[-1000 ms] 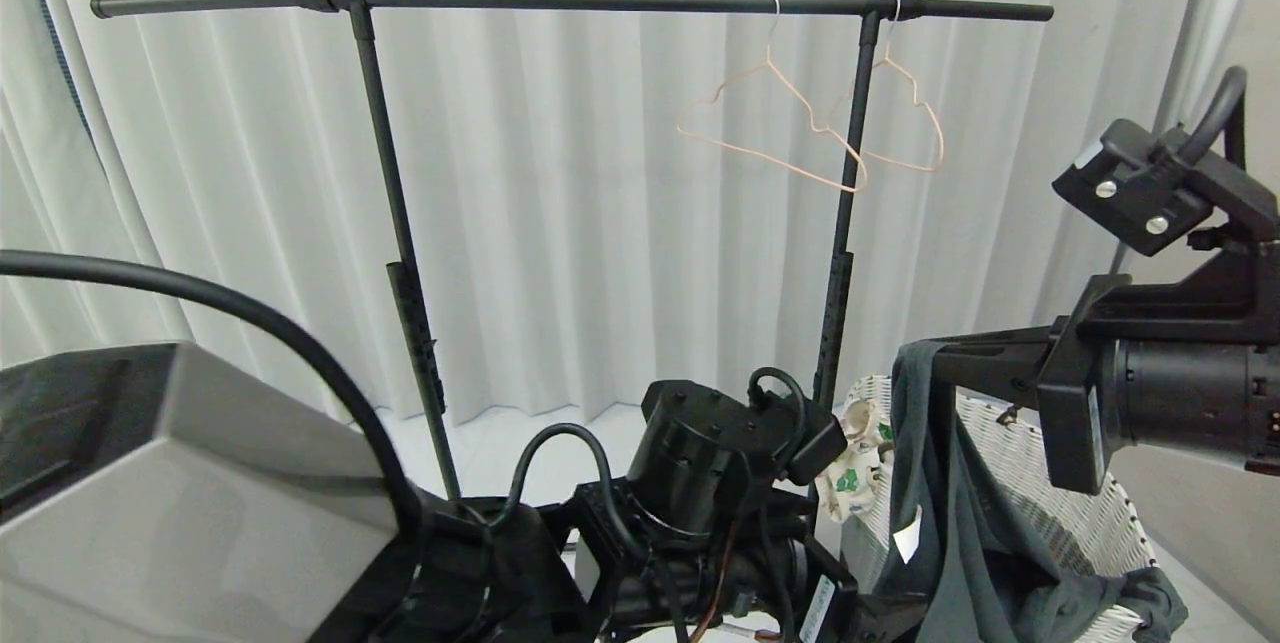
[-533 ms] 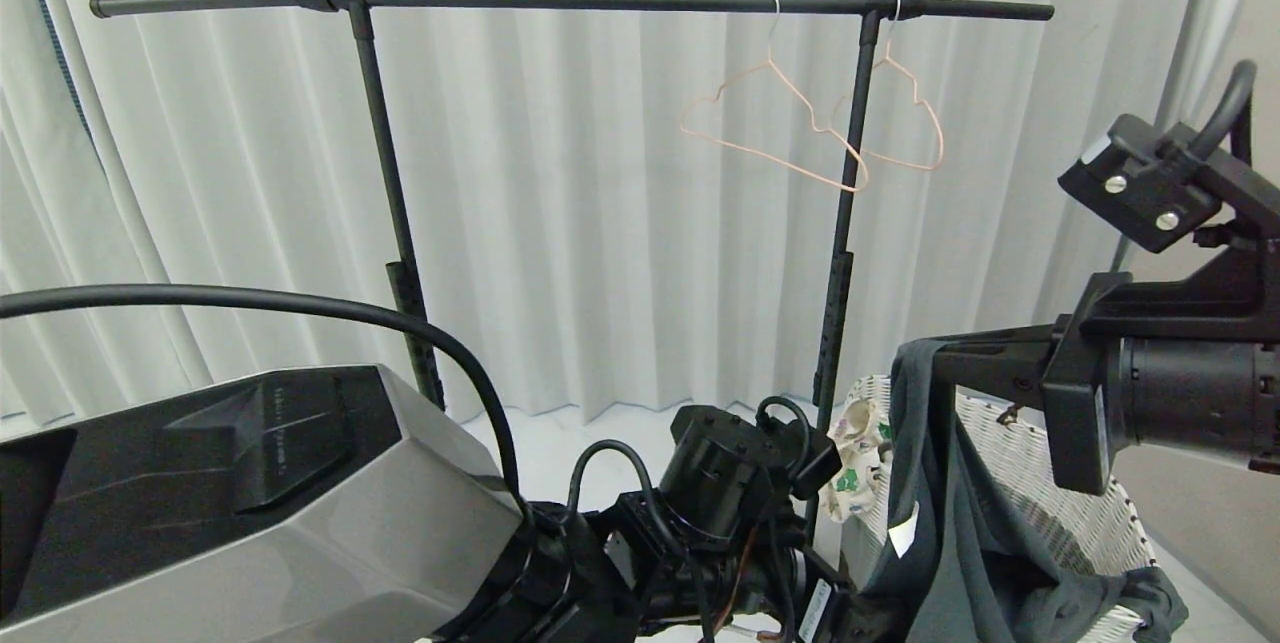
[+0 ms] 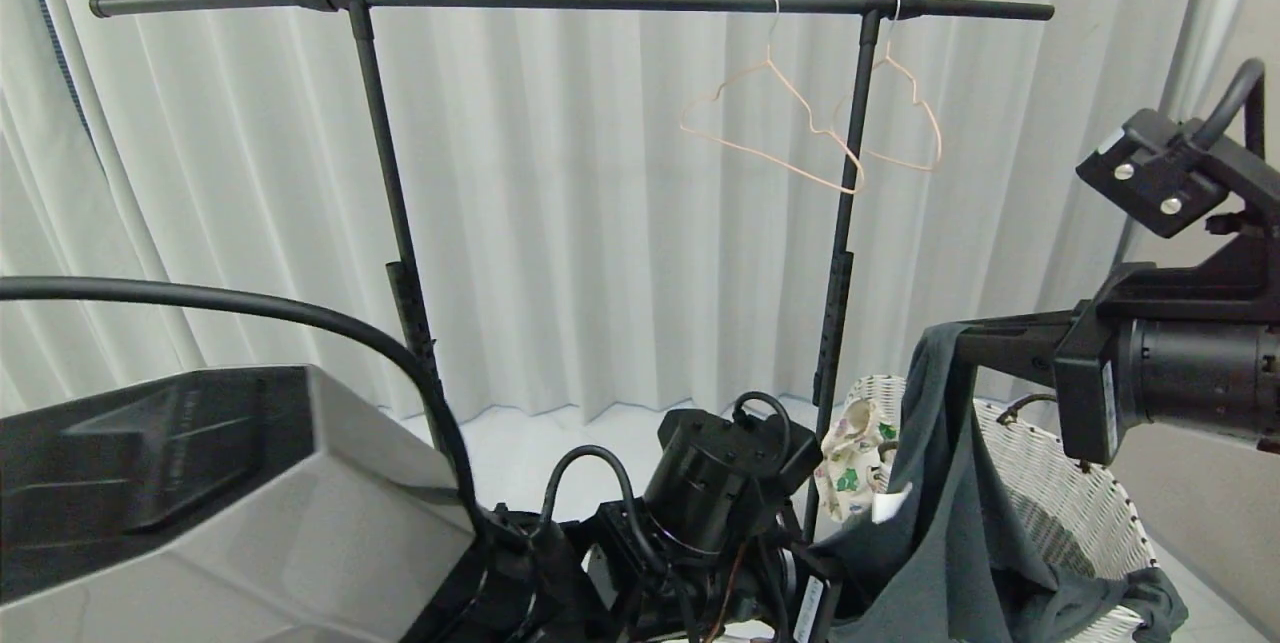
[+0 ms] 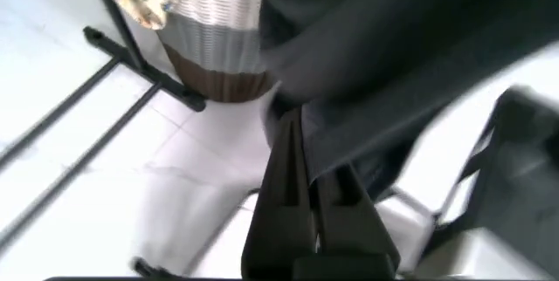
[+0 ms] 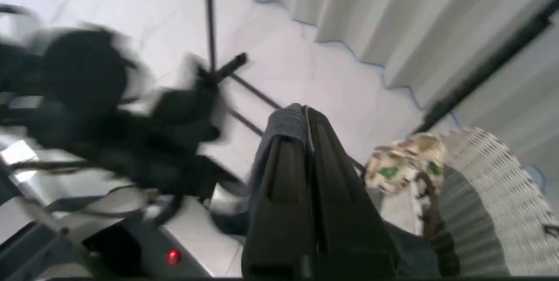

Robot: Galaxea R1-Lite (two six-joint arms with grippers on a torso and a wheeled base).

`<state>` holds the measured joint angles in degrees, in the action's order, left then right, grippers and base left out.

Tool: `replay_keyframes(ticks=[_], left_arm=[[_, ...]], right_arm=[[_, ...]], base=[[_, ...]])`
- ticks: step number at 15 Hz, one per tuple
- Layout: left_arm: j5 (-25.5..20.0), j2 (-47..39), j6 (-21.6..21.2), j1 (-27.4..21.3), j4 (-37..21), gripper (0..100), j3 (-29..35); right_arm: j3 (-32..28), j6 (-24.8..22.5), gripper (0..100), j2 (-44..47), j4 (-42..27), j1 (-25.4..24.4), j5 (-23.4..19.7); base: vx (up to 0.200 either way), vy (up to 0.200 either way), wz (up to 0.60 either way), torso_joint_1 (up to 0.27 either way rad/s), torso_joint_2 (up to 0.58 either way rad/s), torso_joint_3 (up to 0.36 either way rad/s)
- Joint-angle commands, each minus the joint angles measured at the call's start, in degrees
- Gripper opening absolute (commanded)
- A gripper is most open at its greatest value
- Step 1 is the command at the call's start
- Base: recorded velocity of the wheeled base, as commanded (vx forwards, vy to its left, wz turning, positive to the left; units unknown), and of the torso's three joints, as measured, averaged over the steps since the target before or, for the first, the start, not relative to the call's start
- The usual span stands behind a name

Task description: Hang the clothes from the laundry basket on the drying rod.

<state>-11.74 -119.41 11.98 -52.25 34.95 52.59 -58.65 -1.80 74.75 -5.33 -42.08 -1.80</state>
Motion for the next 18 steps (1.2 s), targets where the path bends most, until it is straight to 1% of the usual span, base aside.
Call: replay_keyframes(ticks=[1, 2, 3, 4, 5, 6, 8, 9, 10, 12, 13, 14, 15, 16, 17, 18], left_arm=[[6.7, 11.9, 4.4, -1.4, 0.0, 0, -3.9], [9.4, 15.8, 4.3, -1.0, -0.1, 0, -4.2], [10.2, 18.1, 4.3, -0.5, -0.4, 0, -4.2], [10.6, 24.0, 4.0, 0.4, -2.6, 0, -3.9], [10.6, 28.5, 3.9, 0.5, -6.6, 0, -3.3], [10.6, 33.4, 3.8, 0.3, -11.8, 0, -1.8], [10.8, 39.5, 3.1, 0.2, -20.6, 0, 2.9], [12.4, 42.2, 1.6, 0.3, -28.6, 0, 9.0], [14.3, 42.4, -0.1, 0.5, -33.2, 0, 13.3], [18.8, 41.6, -6.0, 0.7, -39.5, 0, 21.4], [20.1, 41.2, -8.5, 0.7, -41.5, 0, 23.4], [23.3, 41.1, -15.7, 2.5, -44.6, 0, 25.0], [25.4, 41.2, -22.1, 4.3, -44.8, 0, 25.0], [26.2, 41.3, -24.6, 5.0, -44.7, 0, 25.2], [26.8, 41.4, -25.5, 5.1, -44.8, 0, 25.8], [27.0, 41.4, -25.4, 5.1, -44.7, 0, 26.5]], right_arm=[[0.0, 0.0, 0, -0.2, 0.2, 1.9, 0.0], [0.1, 0.0, 0, -0.5, 1.3, 2.4, 0.0], [0.1, 0.0, 0, -0.5, 2.3, 2.7, -0.1], [0.0, -0.1, 0, -0.3, 4.7, 3.3, -0.1], [0.0, -0.4, 0, -0.2, 6.6, 3.4, -0.1], [0.0, -0.7, 0, -0.2, 8.4, 3.4, -0.1], [-0.1, -1.6, 0, -0.5, 10.9, 3.4, 0.0], [-0.3, -2.8, 0, -0.7, 13.2, 3.4, -0.1], [-0.5, -3.6, 0, -1.1, 14.6, 3.4, -0.1], [-1.3, -4.9, 0, -2.2, 14.8, 3.3, -0.2], [-1.6, -5.0, 0, -2.6, 14.8, 3.3, -0.2], [-2.5, -5.0, 0, -3.1, 14.7, 3.3, -0.2], [-3.2, -5.0, 0, -3.2, 14.7, 3.3, -0.1], [-3.8, -5.1, 0, -3.2, 14.7, 3.3, -0.1], [-4.4, -6.0, 0, -3.1, 14.7, 3.3, -0.1], [-5.5, -6.9, 0, -3.1, 14.7, 3.3, -0.2]], base=[[0.000, 0.000, 0.00, 0.000, 0.00, 0.000], [0.000, 0.000, 0.00, 0.000, 0.00, 0.000], [0.000, 0.000, 0.00, 0.000, 0.00, 0.000], [0.000, 0.000, 0.00, 0.000, 0.00, 0.000], [0.000, 0.000, 0.00, 0.000, 0.00, 0.000], [0.000, 0.000, 0.00, 0.000, 0.00, 0.000], [0.000, 0.000, 0.00, 0.000, 0.00, 0.000], [0.000, 0.000, 0.00, 0.000, 0.00, 0.000], [0.000, 0.000, 0.00, 0.000, 0.00, 0.000], [0.000, 0.000, 0.00, 0.000, 0.00, 0.000], [0.000, 0.000, 0.00, 0.000, 0.00, 0.000], [0.000, 0.000, 0.00, 0.000, 0.00, 0.000], [0.000, 0.000, 0.00, 0.000, 0.00, 0.000], [0.000, 0.000, 0.00, 0.000, 0.00, 0.000], [0.000, 0.000, 0.00, 0.000, 0.00, 0.000], [0.000, 0.000, 0.00, 0.000, 0.00, 0.000]])
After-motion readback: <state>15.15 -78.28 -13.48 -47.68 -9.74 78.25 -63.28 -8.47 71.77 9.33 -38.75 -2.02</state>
